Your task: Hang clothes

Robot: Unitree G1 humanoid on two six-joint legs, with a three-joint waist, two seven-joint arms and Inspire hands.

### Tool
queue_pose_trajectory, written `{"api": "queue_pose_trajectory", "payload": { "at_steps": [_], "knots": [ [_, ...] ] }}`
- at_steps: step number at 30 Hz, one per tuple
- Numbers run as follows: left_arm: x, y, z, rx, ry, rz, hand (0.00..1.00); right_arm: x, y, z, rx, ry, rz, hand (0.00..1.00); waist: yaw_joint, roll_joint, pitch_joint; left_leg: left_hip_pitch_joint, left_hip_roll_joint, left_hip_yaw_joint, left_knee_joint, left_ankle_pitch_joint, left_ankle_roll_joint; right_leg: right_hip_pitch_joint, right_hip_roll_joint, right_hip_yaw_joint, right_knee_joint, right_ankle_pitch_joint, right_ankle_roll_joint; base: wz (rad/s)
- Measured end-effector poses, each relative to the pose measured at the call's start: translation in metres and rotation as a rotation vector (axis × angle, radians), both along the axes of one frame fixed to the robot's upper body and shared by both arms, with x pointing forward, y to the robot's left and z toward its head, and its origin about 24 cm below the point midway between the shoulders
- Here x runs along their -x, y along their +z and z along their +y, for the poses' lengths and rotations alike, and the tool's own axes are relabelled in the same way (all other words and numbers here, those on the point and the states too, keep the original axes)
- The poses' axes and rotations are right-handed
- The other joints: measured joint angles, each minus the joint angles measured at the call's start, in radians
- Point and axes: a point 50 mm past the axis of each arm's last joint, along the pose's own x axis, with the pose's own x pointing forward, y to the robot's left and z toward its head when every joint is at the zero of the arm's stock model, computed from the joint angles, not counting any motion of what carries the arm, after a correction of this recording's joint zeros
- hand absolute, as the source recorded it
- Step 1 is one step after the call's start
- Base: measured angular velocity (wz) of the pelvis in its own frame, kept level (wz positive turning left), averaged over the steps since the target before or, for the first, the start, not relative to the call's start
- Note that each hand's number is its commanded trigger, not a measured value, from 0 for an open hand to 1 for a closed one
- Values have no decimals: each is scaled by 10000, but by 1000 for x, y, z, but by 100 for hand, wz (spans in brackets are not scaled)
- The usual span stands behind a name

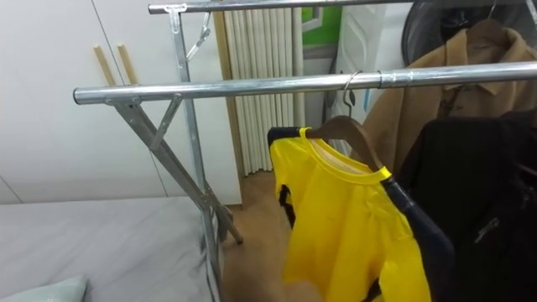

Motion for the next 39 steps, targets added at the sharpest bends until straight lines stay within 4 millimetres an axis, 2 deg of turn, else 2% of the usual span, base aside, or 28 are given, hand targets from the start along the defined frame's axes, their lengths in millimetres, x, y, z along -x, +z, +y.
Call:
{"api": "queue_pose_trajectory", "payload": {
  "at_steps": [13,19,29,36,39],
  "knots": [
    [1,0,0,4,20,106,0,0,0,0,78,-59,29,0,12,-1,1,131,-26,-19,-12,0,-2,80,2,49,2,-69,19,0],
    [0,0,0,-65,-352,214,0,0,-1,2,49,-164,33,0,20,-82,-25,134,-36,-31,5,2,0,77,13,130,16,-106,43,0],
    [-2,0,1,-156,-379,190,0,-1,-1,3,26,-73,-41,0,33,-143,2,114,-37,-38,16,6,0,-3,27,179,10,-111,46,-1],
    [-3,0,2,-461,-348,144,0,-9,0,5,-77,293,-295,0,23,-211,38,-6,-10,-57,143,7,-2,-40,12,101,15,-141,15,2],
    [-6,1,2,-574,-484,-20,0,-18,1,5,-146,772,-570,0,173,-192,42,-213,3,-64,210,8,-5,-216,-4,20,63,-146,-8,1]
  ]
}}
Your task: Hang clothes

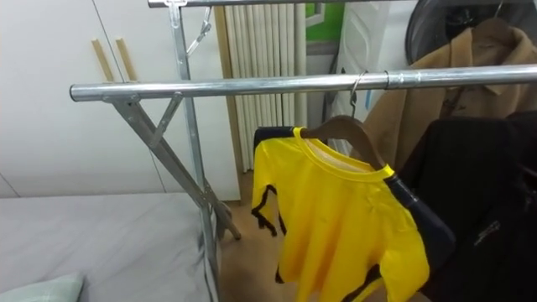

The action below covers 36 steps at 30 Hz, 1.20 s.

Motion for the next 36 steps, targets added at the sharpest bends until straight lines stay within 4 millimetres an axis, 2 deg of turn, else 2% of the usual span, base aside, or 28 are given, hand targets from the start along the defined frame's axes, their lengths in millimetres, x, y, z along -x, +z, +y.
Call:
{"api": "queue_pose_trajectory", "payload": {
  "at_steps": [1,3,4,5,9,10,12,13,14,15,16,17,18,19,20,21,23,24,25,26,28,31,33,34,36],
  "knots": [
    [-5,0,0,-46,-158,-170,0,-6,1,0,-9,203,-154,0,79,18,-22,-230,3,-42,118,-1,-1,-203,-20,-45,40,7,-9,7],
    [-15,1,1,-81,-286,-465,0,-16,2,1,42,713,-333,0,181,38,-5,-502,17,-57,263,1,-3,-422,-81,-210,147,40,-73,11],
    [-18,1,0,-65,-324,-571,0,-21,2,2,24,1027,-388,0,219,93,20,-628,29,-117,336,7,-12,-477,-122,-363,150,70,-111,24],
    [-22,1,-1,-41,-353,-698,0,-24,3,2,47,1253,-447,0,282,115,7,-743,34,-186,394,11,-19,-521,-162,-565,166,61,-124,30],
    [-29,1,-3,57,-503,-1125,0,-28,4,1,75,1616,-482,0,365,203,9,-1159,111,-204,722,32,-53,-504,-299,-1195,103,-15,-156,56],
    [-33,2,-3,138,-585,-1312,0,-27,4,0,78,1643,-474,0,358,228,7,-1339,176,-85,866,62,-71,-472,-364,-1486,64,-44,-174,78],
    [-38,3,-3,182,-667,-1530,0,-28,4,-1,83,1713,-470,0,362,223,-4,-1630,211,454,958,325,-28,-467,-543,-2026,-11,-66,-199,89],
    [-39,4,-2,174,-693,-1556,0,-29,5,-2,143,1827,-463,0,364,202,-36,-1801,262,889,943,486,30,-491,-676,-2445,-93,-76,-209,100],
    [-39,4,-2,196,-694,-1566,0,-28,5,-3,195,1934,-408,0,376,164,-31,-1922,401,1360,1104,524,69,-505,-786,-2839,-99,-140,-229,121],
    [-39,4,-2,229,-704,-1565,0,-29,5,-2,194,2032,-386,0,402,190,-54,-1992,570,1810,1576,396,150,-462,-856,-3243,-49,-257,-289,101],
    [-39,4,-2,233,-719,-1537,0,-29,5,-2,215,2106,-383,0,393,186,-46,-2011,684,2057,1916,283,153,-411,-881,-3498,-44,-329,-330,113],
    [-39,4,1,235,-805,-1489,0,-30,5,-2,281,2267,-354,0,388,224,-60,-2002,922,2459,2535,84,230,-292,-934,-3993,-33,-421,-323,102],
    [-38,4,2,223,-923,-1430,0,-31,5,-2,317,2272,-356,0,379,227,-50,-1966,1020,2552,2836,-4,245,-207,-969,-4250,-35,-447,-284,135],
    [-38,5,4,237,-1084,-1356,0,-32,5,-2,370,2237,-309,0,374,214,-49,-1758,1168,2734,3317,-123,286,-74,-1050,-4785,-17,-516,-234,143],
    [-37,5,5,285,-1255,-1252,0,-32,5,-2,396,2209,-267,0,361,221,-51,-1488,1253,2887,3514,-237,222,44,-1111,-5328,-19,-606,-198,143],
    [-36,4,4,330,-1283,-1200,0,-31,4,-2,428,2185,-239,0,356,235,-46,-1328,1267,2927,3522,-299,196,90,-1142,-5593,-13,-645,-185,146],
    [-34,3,2,365,-1515,-968,0,-31,4,-1,385,1965,-209,0,340,270,-23,-690,1226,3077,3046,-449,103,201,-1195,-6673,-18,-717,-97,148],
    [-33,3,2,339,-1609,-901,0,-31,4,0,355,1947,-227,0,336,268,-24,-559,1206,3105,2805,-495,35,204,-1201,-6947,-17,-739,-81,142],
    [-33,3,2,320,-1652,-864,0,-31,4,1,295,1953,-226,0,362,267,-17,-414,1164,3316,2206,-582,-110,208,-1203,-7297,32,-784,-43,123],
    [-32,3,2,288,-1617,-860,0,-33,3,2,251,1967,-253,0,384,310,-11,-348,1042,3417,1617,-611,-147,180,-1275,-7665,121,-808,-31,110],
    [-32,3,2,243,-1558,-873,0,-34,3,4,160,2004,-307,0,407,252,-15,-377,995,3662,1176,-628,-191,144,-1410,-8135,243,-812,-29,79],
    [-34,2,0,291,-1501,-924,0,-33,3,5,121,2042,-278,0,633,243,-32,-414,874,3567,763,-735,-181,31,-1753,-8357,715,-828,-20,38],
    [-33,2,-1,245,-1486,-904,0,-26,2,6,105,1969,-107,0,636,202,-131,-545,806,3360,777,-717,-110,-51,-1936,-8121,981,-791,39,38],
    [-33,2,-1,227,-1484,-916,0,-21,1,5,121,1806,27,0,610,171,-158,-554,698,3174,759,-655,17,-61,-2074,-7907,1138,-787,42,43],
    [-31,2,-2,209,-1425,-870,0,-18,0,5,91,1471,105,0,597,162,-195,-554,564,2896,732,-575,120,21,-2263,-7906,1308,-760,90,46]
  ]
}}
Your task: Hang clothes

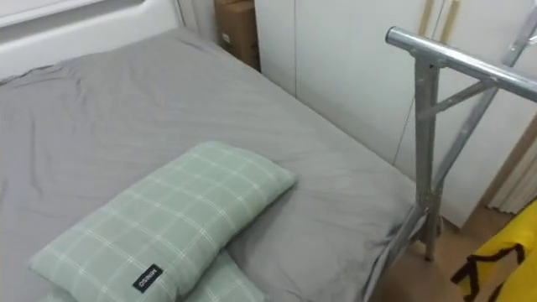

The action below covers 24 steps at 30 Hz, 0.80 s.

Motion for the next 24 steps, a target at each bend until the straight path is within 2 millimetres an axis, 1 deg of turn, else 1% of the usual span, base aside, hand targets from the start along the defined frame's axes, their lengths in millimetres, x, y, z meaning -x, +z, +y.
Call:
{"api": "queue_pose_trajectory", "payload": {
  "at_steps": [1,2,3,5,6,8,9,10,11,12,13,14,15,16,17,18,20,22,24],
  "knots": [
    [3,-1,-2,8,40,54,0,1,0,0,-6,-104,18,0,-64,23,-4,2,-68,-264,-11,36,57,121,-71,35,29,55,96,71],
    [4,-1,-2,-22,76,95,0,4,-1,0,-52,-339,68,0,-172,30,-9,12,-118,-612,-10,66,151,263,-85,382,27,140,237,81],
    [2,-1,-2,-55,89,50,0,5,-1,0,-65,-406,90,0,-252,11,-5,13,-170,-817,-17,88,205,323,-90,668,26,164,319,95],
    [5,-1,-2,-130,172,93,0,8,-1,-1,-5,-496,142,0,-314,-28,20,-8,-409,-1532,-70,179,385,496,-84,2017,-20,216,639,94],
    [6,-1,-2,-136,181,109,0,8,-1,-2,12,-536,155,0,-345,-36,17,-14,-452,-1709,-70,191,434,549,-66,2372,-48,259,738,99],
    [9,-1,-1,-161,192,198,0,12,-1,-3,123,-728,227,0,-391,-99,21,-5,-682,-2549,-114,255,591,845,53,3772,-219,415,1074,105],
    [10,-1,-1,-170,238,235,0,13,-1,-4,147,-766,276,0,-391,-118,20,4,-739,-2738,-114,270,622,927,121,4097,-245,451,1134,103],
    [18,-1,0,-195,295,491,0,14,-1,-3,208,-827,399,0,-398,-142,34,10,-834,-3154,-73,280,669,1139,195,4573,-357,519,1248,101],
    [20,-1,2,-233,333,611,0,15,-2,-3,233,-853,486,0,-448,-184,40,13,-969,-3562,-64,309,719,1379,244,4860,-587,553,1319,97],
    [23,-1,3,-249,350,675,0,15,-2,-2,237,-869,493,0,-460,-200,44,14,-1030,-3738,-62,322,743,1502,271,4973,-743,578,1366,87],
    [30,-1,4,-278,397,875,0,16,-2,-2,261,-889,508,0,-455,-215,49,11,-1128,-4025,-51,327,780,1736,318,5239,-1044,644,1484,69],
    [36,-1,5,-298,441,1102,0,16,-2,-2,279,-869,523,0,-441,-233,59,7,-1237,-4260,-36,328,811,1924,333,5479,-1284,686,1559,72],
    [41,-1,4,-291,558,1263,0,17,-2,-1,328,-802,565,0,-436,-249,78,-18,-1317,-4435,12,316,841,2070,333,5531,-1449,706,1604,51],
    [43,-1,4,-286,568,1313,0,17,-3,0,352,-773,591,0,-438,-252,79,-57,-1387,-4533,64,306,857,2114,336,5552,-1496,711,1614,47],
    [44,-1,4,-286,574,1351,0,17,-3,1,413,-743,637,0,-448,-303,113,-91,-1459,-4700,107,300,866,2210,328,5625,-1586,696,1642,35],
    [44,-1,4,-283,575,1353,0,18,-3,2,429,-748,663,0,-449,-314,114,-120,-1479,-4788,120,300,868,2222,330,5687,-1592,694,1645,40],
    [44,-1,3,-281,524,1368,0,17,-4,4,441,-675,679,0,-423,-383,148,-185,-1521,-4923,179,301,869,2246,349,6030,-1592,675,1677,25],
    [44,-2,2,-266,453,1406,0,17,-4,5,418,-646,677,0,-360,-430,174,-194,-1553,-4984,187,301,869,2294,346,6135,-1678,646,1722,8],
    [44,-2,1,-240,428,1460,0,17,-4,6,419,-642,707,0,-320,-468,194,-265,-1610,-5082,212,300,870,2345,341,6139,-1835,638,1736,12]
  ]
}}
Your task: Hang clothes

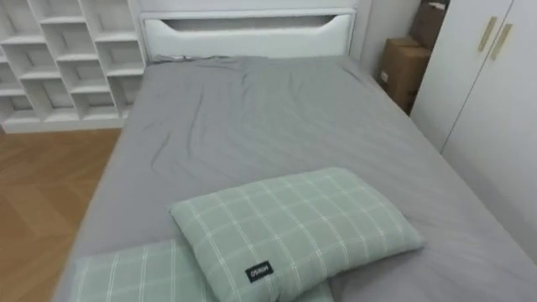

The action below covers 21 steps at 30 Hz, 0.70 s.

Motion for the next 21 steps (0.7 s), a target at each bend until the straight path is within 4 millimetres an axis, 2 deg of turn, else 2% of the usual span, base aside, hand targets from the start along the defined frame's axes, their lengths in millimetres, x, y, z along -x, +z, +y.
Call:
{"api": "queue_pose_trajectory", "payload": {
  "at_steps": [13,21],
  "knots": [
    [-14,0,0,31,-375,-229,0,3,0,0,51,-70,131,0,44,4,-14,-131,-15,-17,167,-2,-5,25,29,149,-67,-23,37,3],
    [-17,-1,-1,47,-368,-329,0,3,0,0,-109,-57,3,0,4,114,-68,-158,-16,-28,240,-9,-7,11,31,400,-69,-54,86,-2]
  ]
}}
